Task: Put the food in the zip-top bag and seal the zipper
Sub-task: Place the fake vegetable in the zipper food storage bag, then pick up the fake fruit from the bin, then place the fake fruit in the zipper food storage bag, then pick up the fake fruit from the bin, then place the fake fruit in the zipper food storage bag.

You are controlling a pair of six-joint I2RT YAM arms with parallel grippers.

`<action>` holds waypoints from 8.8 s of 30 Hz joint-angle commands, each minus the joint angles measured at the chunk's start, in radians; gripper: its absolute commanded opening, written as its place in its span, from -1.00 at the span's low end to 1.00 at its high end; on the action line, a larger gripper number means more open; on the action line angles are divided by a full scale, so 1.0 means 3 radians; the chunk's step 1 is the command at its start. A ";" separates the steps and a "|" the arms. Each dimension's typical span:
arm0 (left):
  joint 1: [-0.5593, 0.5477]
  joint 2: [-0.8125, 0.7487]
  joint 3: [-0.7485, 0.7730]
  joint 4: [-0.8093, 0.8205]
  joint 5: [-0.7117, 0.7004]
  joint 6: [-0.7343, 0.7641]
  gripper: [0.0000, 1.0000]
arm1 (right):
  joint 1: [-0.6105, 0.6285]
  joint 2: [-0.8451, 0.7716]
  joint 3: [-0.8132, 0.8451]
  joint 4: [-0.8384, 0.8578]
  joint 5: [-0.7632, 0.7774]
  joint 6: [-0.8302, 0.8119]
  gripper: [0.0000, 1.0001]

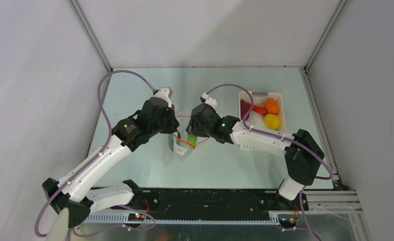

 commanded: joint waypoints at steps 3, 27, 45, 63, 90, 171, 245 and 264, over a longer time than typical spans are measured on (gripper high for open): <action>0.0012 -0.0078 -0.0032 0.0092 0.0016 0.0019 -1.00 | 0.0076 -0.0058 0.0199 -0.0143 -0.0010 0.0063 0.24; 0.0035 -0.0061 -0.0025 0.0084 -0.0055 0.0027 -1.00 | -0.0419 -0.1889 -0.0676 -0.0729 0.1493 -0.0919 0.99; 0.0034 -0.0007 -0.0025 0.0070 -0.0008 0.0020 -1.00 | -0.1888 -0.1083 -0.0969 -0.0649 0.1313 -0.1512 0.99; 0.0037 0.0077 -0.0022 0.0069 -0.0017 0.0023 -1.00 | -0.2300 -0.0129 -0.0896 -0.0281 0.1170 -0.1641 0.98; 0.0090 0.0091 0.0013 0.0034 -0.0157 0.0044 -1.00 | -0.2515 0.0280 -0.0845 0.0425 0.0774 -0.2292 0.72; 0.0093 0.0019 -0.0055 0.0111 0.0260 0.0010 -1.00 | -0.0854 -0.1959 -0.0459 -0.1199 0.0508 -0.1024 0.99; 0.0090 0.0112 -0.0015 0.0058 0.0331 0.0053 -1.00 | -0.2771 -0.0987 -0.0630 -0.1455 -0.0173 -0.1635 -0.48; 0.0091 0.0110 -0.0005 0.0074 0.0393 0.0085 -1.00 | -0.0908 -0.2160 -0.0971 0.0775 -0.2098 -0.1530 -0.44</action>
